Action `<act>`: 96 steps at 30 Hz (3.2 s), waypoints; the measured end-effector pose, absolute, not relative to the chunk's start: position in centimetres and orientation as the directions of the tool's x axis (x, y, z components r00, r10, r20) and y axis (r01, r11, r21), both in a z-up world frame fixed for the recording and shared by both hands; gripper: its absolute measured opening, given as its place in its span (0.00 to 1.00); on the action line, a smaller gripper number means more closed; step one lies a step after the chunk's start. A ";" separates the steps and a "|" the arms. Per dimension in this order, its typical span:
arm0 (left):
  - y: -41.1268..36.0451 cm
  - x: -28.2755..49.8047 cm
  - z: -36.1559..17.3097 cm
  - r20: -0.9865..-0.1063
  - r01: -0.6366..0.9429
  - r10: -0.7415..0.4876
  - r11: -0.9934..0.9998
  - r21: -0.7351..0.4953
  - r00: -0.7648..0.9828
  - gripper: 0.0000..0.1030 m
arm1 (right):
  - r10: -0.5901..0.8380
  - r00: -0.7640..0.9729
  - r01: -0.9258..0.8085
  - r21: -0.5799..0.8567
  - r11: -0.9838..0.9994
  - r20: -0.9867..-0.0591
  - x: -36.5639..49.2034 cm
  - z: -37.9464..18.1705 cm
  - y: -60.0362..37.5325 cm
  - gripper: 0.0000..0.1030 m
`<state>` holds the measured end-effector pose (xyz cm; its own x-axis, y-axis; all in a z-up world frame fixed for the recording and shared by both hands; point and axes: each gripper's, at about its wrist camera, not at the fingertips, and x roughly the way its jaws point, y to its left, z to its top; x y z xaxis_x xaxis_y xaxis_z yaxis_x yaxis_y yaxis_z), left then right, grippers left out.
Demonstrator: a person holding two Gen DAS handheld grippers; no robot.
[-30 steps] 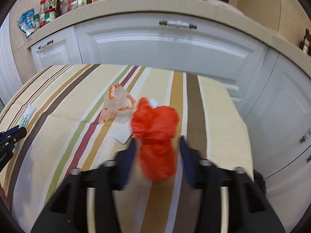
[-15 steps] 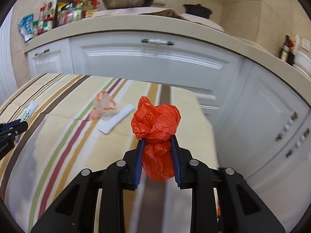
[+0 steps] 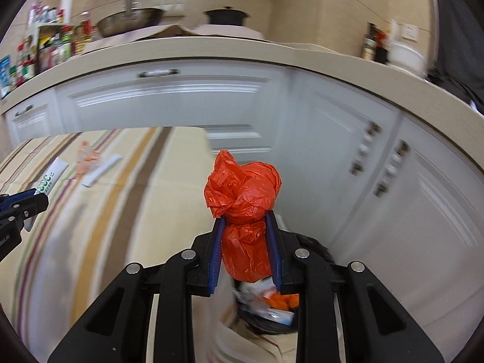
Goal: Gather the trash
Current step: 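Carry both items over the bin and open both grippers to drop them, then move both tools back over the table toward the last two wrappers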
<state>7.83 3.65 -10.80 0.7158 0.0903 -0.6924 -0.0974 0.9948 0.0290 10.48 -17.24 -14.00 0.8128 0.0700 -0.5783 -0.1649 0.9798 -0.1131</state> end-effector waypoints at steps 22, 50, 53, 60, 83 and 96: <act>-15.0 13.8 -14.1 -0.726 0.180 -0.055 0.979 0.096 0.685 0.16 | -0.054 0.796 0.027 -0.053 0.998 -0.603 11.7 -17.5 -29.8 0.26; -11.3 15.8 -12.9 -0.729 0.114 -0.031 0.991 0.065 0.684 0.38 | -0.011 0.811 0.029 0.021 0.999 -0.585 13.6 -17.2 -29.4 0.54; -8.5 14.8 -12.1 -0.718 0.066 0.003 0.996 0.068 0.696 0.38 | 0.015 0.819 -0.002 0.023 1.000 -0.574 13.3 -16.4 -27.6 0.54; -1.5 12.3 -10.8 -0.705 -0.066 0.095 0.995 0.069 0.703 0.39 | 0.088 0.822 -0.090 0.024 0.996 -0.563 12.8 -15.0 -22.9 0.54; 21.2 4.8 -10.7 -0.708 -0.483 0.375 0.874 0.055 0.598 0.39 | 0.323 0.738 -0.426 -0.037 0.904 -0.593 13.3 -13.8 -1.9 0.56; 28.4 2.9 -12.8 -0.744 -0.583 0.405 0.812 0.025 0.532 0.39 | 0.270 0.647 -0.454 -0.076 0.888 -0.713 16.6 -17.1 5.0 0.56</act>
<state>2.92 28.40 -12.75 0.5325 0.4045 -0.7435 -0.5826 0.8124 0.0247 16.62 4.99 -17.09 0.6470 0.2699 -0.7131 -0.4540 0.8878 -0.0758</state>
